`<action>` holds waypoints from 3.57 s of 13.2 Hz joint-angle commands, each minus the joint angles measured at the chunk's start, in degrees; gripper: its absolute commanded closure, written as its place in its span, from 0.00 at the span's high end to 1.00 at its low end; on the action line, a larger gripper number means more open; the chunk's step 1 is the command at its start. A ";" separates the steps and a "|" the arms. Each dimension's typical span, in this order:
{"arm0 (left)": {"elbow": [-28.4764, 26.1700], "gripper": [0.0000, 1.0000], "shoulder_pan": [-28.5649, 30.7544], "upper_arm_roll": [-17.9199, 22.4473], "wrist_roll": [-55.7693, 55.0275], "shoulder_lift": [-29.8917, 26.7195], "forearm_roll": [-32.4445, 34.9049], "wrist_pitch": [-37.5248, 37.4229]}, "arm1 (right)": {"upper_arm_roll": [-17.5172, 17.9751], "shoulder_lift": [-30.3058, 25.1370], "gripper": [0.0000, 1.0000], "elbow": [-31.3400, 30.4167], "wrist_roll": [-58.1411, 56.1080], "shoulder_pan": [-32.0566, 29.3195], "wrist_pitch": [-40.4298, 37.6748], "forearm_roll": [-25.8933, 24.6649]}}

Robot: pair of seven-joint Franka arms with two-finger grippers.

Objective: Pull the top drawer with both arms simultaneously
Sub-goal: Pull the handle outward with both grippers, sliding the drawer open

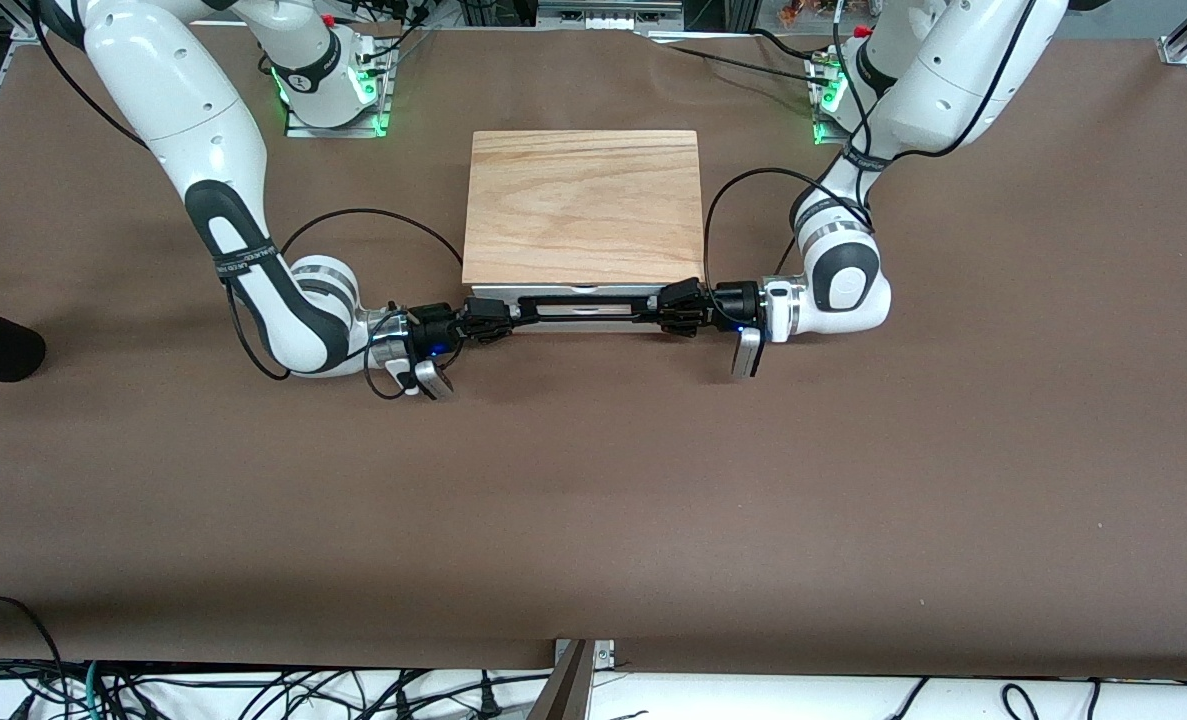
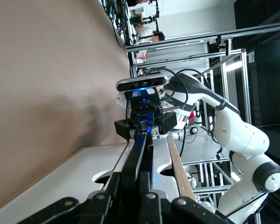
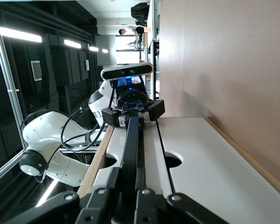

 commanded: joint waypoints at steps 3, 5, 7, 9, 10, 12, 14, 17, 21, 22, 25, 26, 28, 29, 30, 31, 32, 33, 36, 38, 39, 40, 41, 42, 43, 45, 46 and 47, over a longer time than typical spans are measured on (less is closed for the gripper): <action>-3.76 0.19 -0.83 -2.35 -0.63 0.59 -0.73 0.77 | 0.80 -0.35 0.00 0.77 0.53 -0.56 -0.55 1.14; -4.02 0.06 -0.83 -2.45 -0.73 1.21 -0.73 0.77 | 0.80 -0.35 0.00 1.91 0.88 -0.56 -0.46 1.05; -3.76 0.00 -0.83 -2.45 -0.55 1.38 -0.73 0.77 | 0.80 -0.35 0.00 2.97 2.71 -0.65 -0.37 0.88; -3.32 0.00 -0.74 -2.45 -0.55 2.00 -0.64 0.69 | 0.80 -0.27 0.00 4.54 3.60 -0.56 -0.20 0.79; -3.15 0.00 -0.66 -2.45 -0.55 2.61 -0.64 0.60 | 0.80 -0.27 0.00 4.99 4.73 -0.65 -0.02 0.79; -2.19 0.00 -0.39 -2.45 -0.81 3.58 -0.82 0.60 | 0.71 0.00 0.00 6.21 5.10 -0.65 0.94 0.79; -0.43 0.00 -0.22 -2.36 -1.77 4.28 -0.91 0.60 | 0.71 0.43 0.00 7.45 5.10 -0.65 1.39 0.79; 2.91 0.00 0.05 -1.92 -6.77 4.90 -0.82 0.77 | 0.62 1.31 0.00 9.55 5.36 -0.82 1.56 0.88; 6.51 0.00 0.31 -1.30 -9.24 5.95 -0.73 1.04 | 0.53 1.76 0.00 12.10 8.87 -1.70 1.56 1.23; 7.22 0.00 0.14 -0.61 -10.29 6.22 -0.73 1.04 | 0.36 2.28 0.00 12.28 8.88 -1.97 1.56 3.14; 10.64 0.00 0.14 0.71 -13.02 7.62 -0.29 1.13 | 0.36 3.68 0.00 13.07 8.09 -2.06 1.39 5.80; 11.87 0.00 0.14 1.50 -13.90 7.89 -0.20 1.13 | 0.36 4.39 0.00 13.77 8.09 -2.14 1.39 5.80; 13.72 0.00 0.14 1.86 -15.83 8.41 -0.12 1.13 | 0.36 5.26 0.00 15.09 8.26 -2.76 1.39 5.89; 14.25 0.00 0.14 2.04 -16.28 8.42 -0.12 1.13 | 0.36 6.05 0.00 16.58 8.43 -2.76 1.39 5.89; 14.34 0.00 0.14 2.30 -16.28 8.68 -0.12 1.13 | 0.36 6.41 0.00 17.55 8.78 -2.93 1.39 5.89; 14.87 0.00 0.05 2.39 -16.28 8.77 -0.12 1.13 | 0.36 6.50 0.00 18.17 8.96 -3.11 1.56 5.97; 15.48 0.00 0.05 2.65 -16.72 9.03 -0.12 1.13 | 0.36 7.02 0.00 18.96 8.96 -3.11 1.56 5.98; 15.66 0.00 0.05 2.74 -16.98 9.29 -0.12 1.13 | 0.36 7.46 0.00 19.57 8.96 -3.46 1.56 5.98; 18.91 0.00 -0.39 3.97 -18.03 11.31 -0.20 1.21 | 0.36 8.52 0.00 21.33 9.05 -3.73 1.56 5.98; 20.84 0.00 -0.57 4.76 -19.96 12.36 -0.12 1.30 | 0.36 9.57 0.00 23.00 9.05 -3.73 2.09 5.98; 21.55 0.00 -0.74 5.11 -20.06 13.33 -0.12 1.30 | 0.36 10.19 0.00 23.96 9.05 -3.73 2.26 5.98; 22.42 0.00 -1.27 5.72 -20.06 14.03 -0.12 1.30 | 0.45 10.72 0.00 24.67 9.05 -3.73 2.44 6.06; 23.13 0.00 -1.53 6.34 -20.24 14.74 -0.12 1.30 | 0.45 11.33 0.00 25.55 9.05 -3.73 2.53 5.98; 23.48 0.00 -1.80 6.52 -20.67 15.27 -0.20 1.39 | 0.45 11.77 0.00 26.43 9.05 -3.73 2.53 6.06; 24.01 0.00 -1.89 6.87 -20.85 15.71 -0.20 1.48 | 0.53 12.21 0.00 26.78 9.14 -3.73 3.05 6.06; 24.28 0.00 -2.06 7.05 -20.94 16.33 -0.38 2.18 | 0.53 12.83 0.00 28.01 9.84 -3.73 3.76 6.06; 24.71 0.00 -2.06 7.31 -21.03 16.67 -0.38 2.36 | 0.53 13.27 0.00 28.63 10.19 -3.73 3.76 5.98; 24.89 0.00 -2.06 7.31 -21.03 17.03 -0.38 2.36 | 0.53 13.53 0.00 28.63 10.11 -3.73 3.67 5.98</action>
